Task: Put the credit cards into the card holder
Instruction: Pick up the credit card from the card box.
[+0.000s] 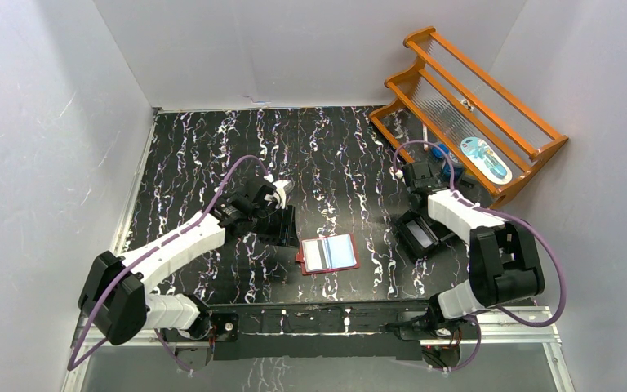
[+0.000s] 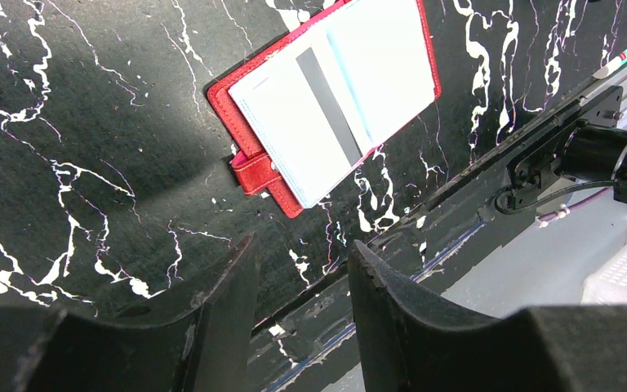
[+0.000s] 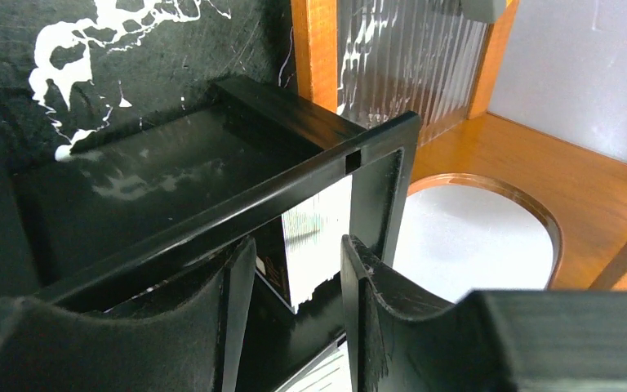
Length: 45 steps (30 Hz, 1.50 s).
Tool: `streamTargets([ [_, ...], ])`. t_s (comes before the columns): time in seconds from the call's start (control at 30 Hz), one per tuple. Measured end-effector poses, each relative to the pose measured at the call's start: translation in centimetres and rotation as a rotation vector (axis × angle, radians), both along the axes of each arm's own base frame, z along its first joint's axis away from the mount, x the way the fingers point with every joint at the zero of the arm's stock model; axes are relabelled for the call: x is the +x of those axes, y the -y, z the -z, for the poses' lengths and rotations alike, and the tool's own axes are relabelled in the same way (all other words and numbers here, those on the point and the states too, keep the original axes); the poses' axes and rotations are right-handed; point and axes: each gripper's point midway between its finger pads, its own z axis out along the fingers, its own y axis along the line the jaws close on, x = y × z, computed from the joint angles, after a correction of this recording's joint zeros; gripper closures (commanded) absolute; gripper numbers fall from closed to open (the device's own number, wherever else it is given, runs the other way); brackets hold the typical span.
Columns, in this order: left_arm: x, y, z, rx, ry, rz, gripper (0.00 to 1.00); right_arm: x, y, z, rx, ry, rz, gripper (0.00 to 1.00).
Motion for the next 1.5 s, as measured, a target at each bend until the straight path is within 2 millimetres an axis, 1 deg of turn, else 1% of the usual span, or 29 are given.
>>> streamTargets([
  [0.1,0.0,0.0,-0.1,-0.002,0.002,0.000,0.57,-0.1,0.2,0.4,-0.018,-0.008,0.004,0.49],
  [0.23,0.0,0.0,-0.2,-0.005,0.006,0.001,0.57,0.2,0.4,0.6,-0.031,0.001,0.009,0.50],
  [0.3,0.0,0.0,-0.2,-0.005,0.005,0.001,0.57,0.3,0.5,0.6,-0.036,0.003,0.010,0.52],
  [0.43,0.0,0.0,-0.2,-0.006,0.005,0.001,0.57,0.2,0.4,0.7,-0.032,0.000,0.009,0.60],
  [0.6,0.0,0.0,-0.2,-0.006,0.005,0.001,0.57,0.1,0.4,0.7,-0.032,-0.003,0.009,0.66],
  [0.83,0.0,0.0,-0.2,-0.006,0.005,0.001,0.57,0.0,0.5,0.6,-0.040,-0.009,0.014,0.68],
  [0.97,0.0,0.0,-0.2,-0.006,0.005,0.001,0.57,-0.1,0.5,0.4,-0.040,-0.013,0.014,0.74],
  [1.27,0.0,0.0,-0.2,-0.006,0.006,0.001,0.57,-0.2,0.4,0.0,-0.035,-0.023,0.011,0.83],
  [1.43,0.0,0.0,-0.2,-0.006,0.006,0.001,0.57,-0.3,0.3,-0.3,-0.024,-0.033,0.010,0.90],
  [1.5,0.0,0.0,-0.2,-0.006,0.006,0.000,0.57,-0.4,0.2,-0.6,-0.019,-0.042,0.011,0.94],
])
